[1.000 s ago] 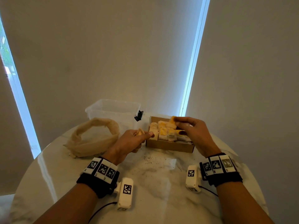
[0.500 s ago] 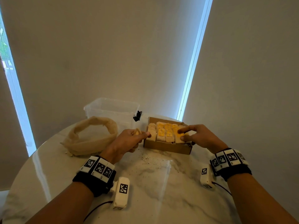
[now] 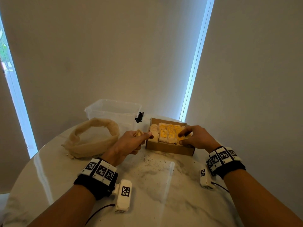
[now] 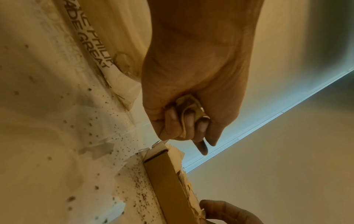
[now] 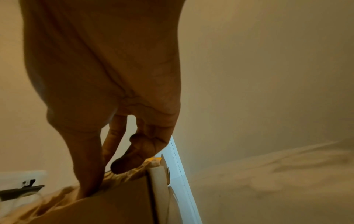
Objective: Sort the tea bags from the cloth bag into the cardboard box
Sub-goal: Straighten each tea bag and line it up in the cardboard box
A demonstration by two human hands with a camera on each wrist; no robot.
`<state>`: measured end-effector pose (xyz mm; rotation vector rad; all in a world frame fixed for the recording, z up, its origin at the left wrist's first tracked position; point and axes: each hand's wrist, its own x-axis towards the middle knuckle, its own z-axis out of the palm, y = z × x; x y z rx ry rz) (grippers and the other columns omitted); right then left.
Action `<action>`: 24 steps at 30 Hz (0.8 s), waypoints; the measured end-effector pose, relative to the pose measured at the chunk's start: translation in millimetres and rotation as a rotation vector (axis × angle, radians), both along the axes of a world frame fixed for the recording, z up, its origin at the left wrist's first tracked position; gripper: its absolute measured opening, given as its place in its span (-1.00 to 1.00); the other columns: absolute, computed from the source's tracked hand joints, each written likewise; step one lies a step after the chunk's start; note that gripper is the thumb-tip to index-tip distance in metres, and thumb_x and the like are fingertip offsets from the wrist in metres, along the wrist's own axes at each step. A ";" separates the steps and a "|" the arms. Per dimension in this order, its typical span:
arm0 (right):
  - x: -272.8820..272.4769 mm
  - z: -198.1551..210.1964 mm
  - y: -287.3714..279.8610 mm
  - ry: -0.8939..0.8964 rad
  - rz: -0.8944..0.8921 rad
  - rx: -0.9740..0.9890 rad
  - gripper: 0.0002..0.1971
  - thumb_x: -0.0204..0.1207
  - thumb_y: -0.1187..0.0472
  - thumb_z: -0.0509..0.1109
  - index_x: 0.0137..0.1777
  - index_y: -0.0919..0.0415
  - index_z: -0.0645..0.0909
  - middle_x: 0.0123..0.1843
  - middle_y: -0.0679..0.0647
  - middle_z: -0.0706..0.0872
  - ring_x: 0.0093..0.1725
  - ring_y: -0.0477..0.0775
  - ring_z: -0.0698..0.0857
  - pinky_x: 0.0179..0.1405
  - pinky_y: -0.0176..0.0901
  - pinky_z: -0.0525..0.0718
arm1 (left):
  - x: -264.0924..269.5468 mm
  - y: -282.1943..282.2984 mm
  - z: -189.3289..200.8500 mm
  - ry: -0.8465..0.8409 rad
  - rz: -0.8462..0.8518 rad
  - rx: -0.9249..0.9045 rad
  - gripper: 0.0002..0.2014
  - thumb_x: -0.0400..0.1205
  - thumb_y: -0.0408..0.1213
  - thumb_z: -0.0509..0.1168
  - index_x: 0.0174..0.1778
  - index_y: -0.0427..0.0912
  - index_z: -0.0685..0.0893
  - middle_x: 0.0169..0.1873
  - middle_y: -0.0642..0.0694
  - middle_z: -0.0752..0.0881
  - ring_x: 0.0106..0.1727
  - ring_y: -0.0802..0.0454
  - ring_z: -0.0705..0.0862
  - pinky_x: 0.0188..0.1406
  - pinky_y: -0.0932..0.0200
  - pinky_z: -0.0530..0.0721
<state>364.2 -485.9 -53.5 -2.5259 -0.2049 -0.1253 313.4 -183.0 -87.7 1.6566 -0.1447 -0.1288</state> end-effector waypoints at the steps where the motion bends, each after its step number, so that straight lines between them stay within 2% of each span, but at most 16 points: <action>1: 0.5 0.3 -0.4 0.004 0.002 -0.005 -0.68 0.42 0.16 0.78 0.16 -0.04 0.88 0.29 0.01 0.78 0.14 -0.03 0.70 -0.23 -0.42 0.51 | -0.4 0.0 0.3 -0.001 -0.006 -0.005 -0.67 0.75 0.08 0.41 0.20 -0.09 0.87 -0.42 0.09 0.52 -0.47 0.18 0.36 -0.47 0.23 0.33; 4: -2.1 5.5 -4.0 0.043 0.017 0.014 -0.70 0.49 0.19 0.74 0.20 0.04 0.87 0.24 0.01 0.76 -0.06 -0.13 0.73 -0.41 -0.56 0.53 | -1.5 -1.0 2.8 0.005 -0.015 -0.016 -0.59 0.73 0.19 0.38 0.21 -0.07 0.87 -0.43 0.10 0.48 -0.47 0.18 0.34 -0.47 0.23 0.31; 5: -3.3 7.6 -5.6 0.045 0.019 0.028 -0.71 0.51 0.21 0.73 0.22 0.05 0.87 0.22 0.01 0.75 -0.06 -0.11 0.74 -0.39 -0.57 0.55 | -2.2 -1.4 4.2 0.011 -0.014 -0.022 -0.54 0.71 0.24 0.36 0.22 -0.07 0.87 -0.44 0.10 0.46 -0.47 0.17 0.34 -0.47 0.23 0.30; 6: -4.9 9.9 -7.0 0.027 0.012 0.040 -0.72 0.52 0.22 0.72 0.21 0.03 0.87 0.21 0.01 0.76 0.01 -0.05 0.77 -0.26 -0.50 0.59 | -2.6 -2.2 5.6 0.019 -0.012 -0.025 -0.47 0.69 0.32 0.33 0.23 -0.07 0.86 -0.43 0.10 0.45 -0.46 0.17 0.33 -0.46 0.22 0.30; 8: -7.4 13.6 -9.3 -0.055 -0.020 0.097 -0.75 0.53 0.23 0.71 0.15 -0.06 0.88 0.18 0.00 0.79 0.17 0.08 0.76 0.03 -0.19 0.61 | -3.0 -4.6 8.9 0.044 -0.010 -0.031 -0.30 0.64 0.47 0.24 0.27 -0.09 0.83 -0.42 0.09 0.46 -0.44 0.17 0.35 -0.45 0.22 0.30; 10: -14.0 14.9 -1.7 -0.147 -0.032 0.250 -0.78 0.56 0.24 0.68 0.11 -0.08 0.88 0.16 0.00 0.84 0.13 0.07 0.78 0.08 -0.06 0.67 | -1.3 -6.4 9.8 0.083 -0.026 -0.044 -0.05 0.53 0.63 0.18 0.37 -0.22 0.77 -0.39 0.06 0.48 -0.43 0.16 0.35 -0.45 0.21 0.29; 12: -27.9 14.2 22.5 -0.167 0.029 0.431 -0.81 0.60 0.20 0.64 0.16 -0.06 0.89 0.11 -0.07 0.88 0.08 -0.02 0.83 0.06 -0.10 0.77 | -0.1 -6.1 8.7 0.125 -0.063 -0.065 0.19 0.42 0.75 0.11 0.43 -0.39 0.67 -0.36 0.00 0.50 -0.44 0.13 0.36 -0.47 0.19 0.28; 14: -40.9 10.8 54.8 -0.091 0.140 0.466 -0.78 0.65 0.07 0.60 0.27 -0.11 0.85 0.11 -0.22 0.86 0.08 -0.09 0.84 0.03 -0.18 0.78 | 0.0 -4.7 7.7 0.153 -0.116 -0.123 0.19 0.42 0.77 0.03 0.40 -0.37 0.68 -0.36 -0.03 0.52 -0.46 0.11 0.37 -0.50 0.19 0.25; 15: -45.5 8.6 70.0 -0.040 0.192 0.445 -0.75 0.66 0.01 0.58 0.31 -0.14 0.82 0.10 -0.28 0.85 0.07 -0.11 0.84 -0.01 -0.22 0.78 | 0.2 -3.5 7.2 0.167 -0.135 -0.156 0.15 0.45 0.75 0.00 0.32 -0.35 0.71 -0.36 -0.05 0.53 -0.46 0.10 0.38 -0.50 0.19 0.24; 17: -49.1 3.3 90.3 0.010 0.274 0.422 -0.70 0.63 -0.09 0.57 0.35 -0.19 0.78 0.10 -0.32 0.85 0.08 -0.16 0.84 -0.07 -0.25 0.81 | -0.9 -2.1 7.5 0.185 -0.157 -0.202 0.01 0.47 0.75 -0.06 -0.02 -0.24 0.71 -0.35 -0.09 0.53 -0.46 0.08 0.39 -0.48 0.16 0.23; 19: -50.7 0.9 97.2 0.009 0.308 0.443 -0.64 0.58 -0.15 0.62 0.36 -0.24 0.76 0.18 -0.30 0.85 0.12 -0.21 0.83 -0.05 -0.25 0.83 | -2.7 -2.9 7.9 0.199 -0.177 -0.216 -0.09 0.47 0.75 -0.11 -0.23 -0.12 0.64 -0.36 -0.10 0.52 -0.45 0.06 0.39 -0.47 0.15 0.22; 21: -52.1 -2.5 98.0 0.006 0.322 0.460 -0.59 0.55 -0.13 0.66 0.38 -0.23 0.74 0.21 -0.26 0.86 0.13 -0.24 0.84 -0.01 -0.22 0.85 | -5.8 -5.3 10.3 0.217 -0.182 -0.202 -0.10 0.49 0.73 -0.17 -0.31 -0.08 0.63 -0.37 -0.10 0.52 -0.44 0.05 0.39 -0.48 0.17 0.22; 24: -51.6 -10.4 98.6 0.017 0.293 0.503 -0.63 0.55 -0.01 0.69 0.34 -0.17 0.77 0.16 -0.19 0.89 0.09 -0.20 0.86 0.07 -0.11 0.88 | -10.3 -10.1 11.4 0.226 -0.205 -0.159 -0.12 0.53 0.70 -0.17 -0.33 -0.07 0.63 -0.36 -0.10 0.54 -0.42 0.05 0.42 -0.48 0.19 0.25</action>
